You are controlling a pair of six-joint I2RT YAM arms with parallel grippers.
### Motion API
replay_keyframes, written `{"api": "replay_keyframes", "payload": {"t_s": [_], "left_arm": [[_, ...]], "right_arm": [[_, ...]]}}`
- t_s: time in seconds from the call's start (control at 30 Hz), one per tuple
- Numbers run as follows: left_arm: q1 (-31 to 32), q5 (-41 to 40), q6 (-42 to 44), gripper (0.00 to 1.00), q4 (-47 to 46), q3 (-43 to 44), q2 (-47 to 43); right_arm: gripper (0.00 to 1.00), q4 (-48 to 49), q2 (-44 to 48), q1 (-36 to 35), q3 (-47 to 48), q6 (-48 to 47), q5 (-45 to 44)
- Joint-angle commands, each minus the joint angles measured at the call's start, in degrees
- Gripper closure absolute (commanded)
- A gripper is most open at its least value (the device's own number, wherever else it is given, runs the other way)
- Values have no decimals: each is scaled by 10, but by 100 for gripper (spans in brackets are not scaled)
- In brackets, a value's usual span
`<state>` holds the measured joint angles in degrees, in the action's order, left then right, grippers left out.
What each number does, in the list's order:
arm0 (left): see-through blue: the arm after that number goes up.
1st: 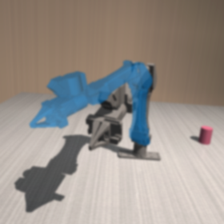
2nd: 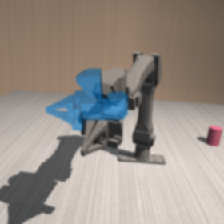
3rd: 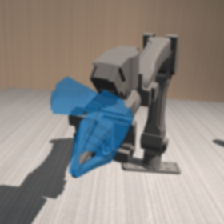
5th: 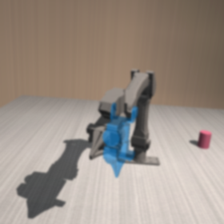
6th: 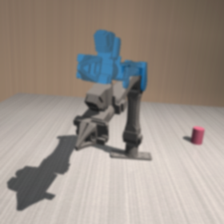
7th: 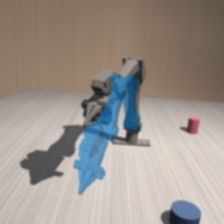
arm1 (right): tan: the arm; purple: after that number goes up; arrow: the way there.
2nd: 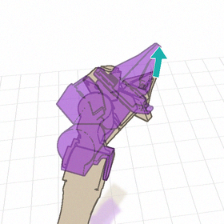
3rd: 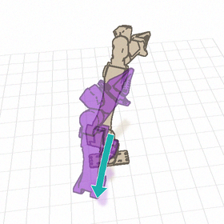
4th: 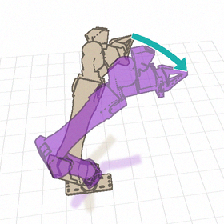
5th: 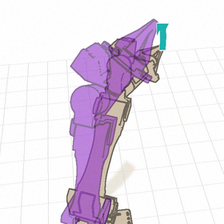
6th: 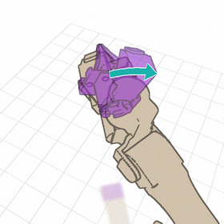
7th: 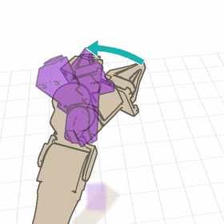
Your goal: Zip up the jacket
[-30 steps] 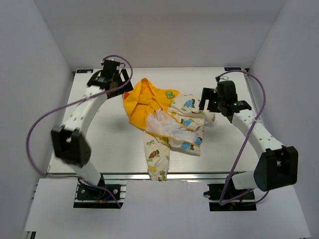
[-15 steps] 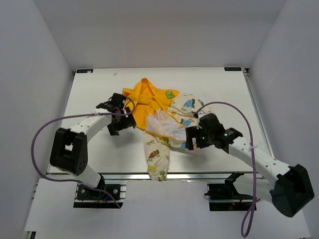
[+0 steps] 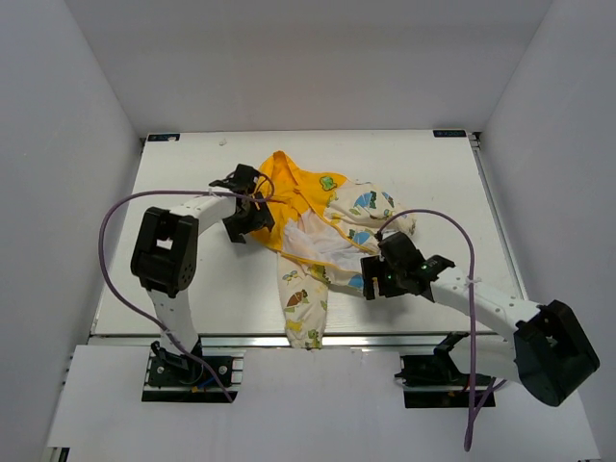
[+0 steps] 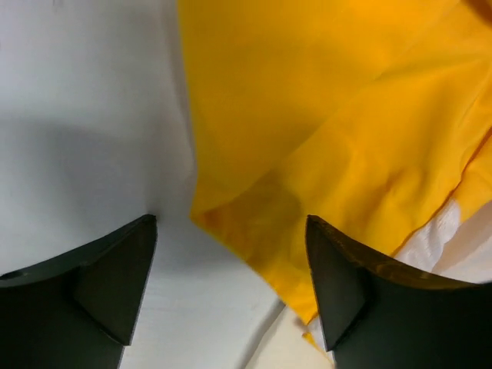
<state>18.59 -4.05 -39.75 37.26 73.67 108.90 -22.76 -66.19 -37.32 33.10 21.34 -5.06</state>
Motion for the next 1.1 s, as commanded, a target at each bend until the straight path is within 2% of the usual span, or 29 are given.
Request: {"api": "replay_keyframes", "payload": {"t_s": [0.0,0.03,0.07,0.1,0.13,0.17,0.2,0.23,0.43,0.6,0.73,0.83,0.87,0.97,1.07], "left_arm": [[3,-4,-6,15,-15,24,32],[2,-3,-5,27,-19,27,36],[3,6,-1,53,-19,35,40],[2,4,-1,71,-11,45,48],[2,0,-1,87,0,53,51],[2,-10,-1,100,20,71,53],[2,-18,-1,100,30,78,47],[2,-27,-1,100,35,82,39],[2,-77,2,100,20,89,-66],[1,-110,6,100,33,167,-60],[-1,-134,6,100,77,310,5],[-7,-122,15,100,98,396,89],[-8,-112,19,100,117,463,115],[-8,-88,22,100,129,565,212],[-11,-67,17,100,121,603,285]], "right_arm": [[17,22,2,-4,5,24,-33],[24,21,9,-4,4,27,-37],[28,16,25,-4,5,31,-40],[35,14,33,-3,6,35,-47],[72,14,43,-4,6,36,-50],[90,14,59,-4,7,39,-52],[99,17,65,-3,6,39,-51],[100,17,70,-4,8,38,-50],[100,-11,60,-3,41,35,-45],[100,-47,47,-3,68,40,-76],[100,-68,39,3,74,48,-115],[100,-59,31,27,77,48,-117],[100,-51,20,43,80,46,-115],[100,-42,-22,72,98,41,-110],[100,-18,-78,102,115,31,-87]]}}
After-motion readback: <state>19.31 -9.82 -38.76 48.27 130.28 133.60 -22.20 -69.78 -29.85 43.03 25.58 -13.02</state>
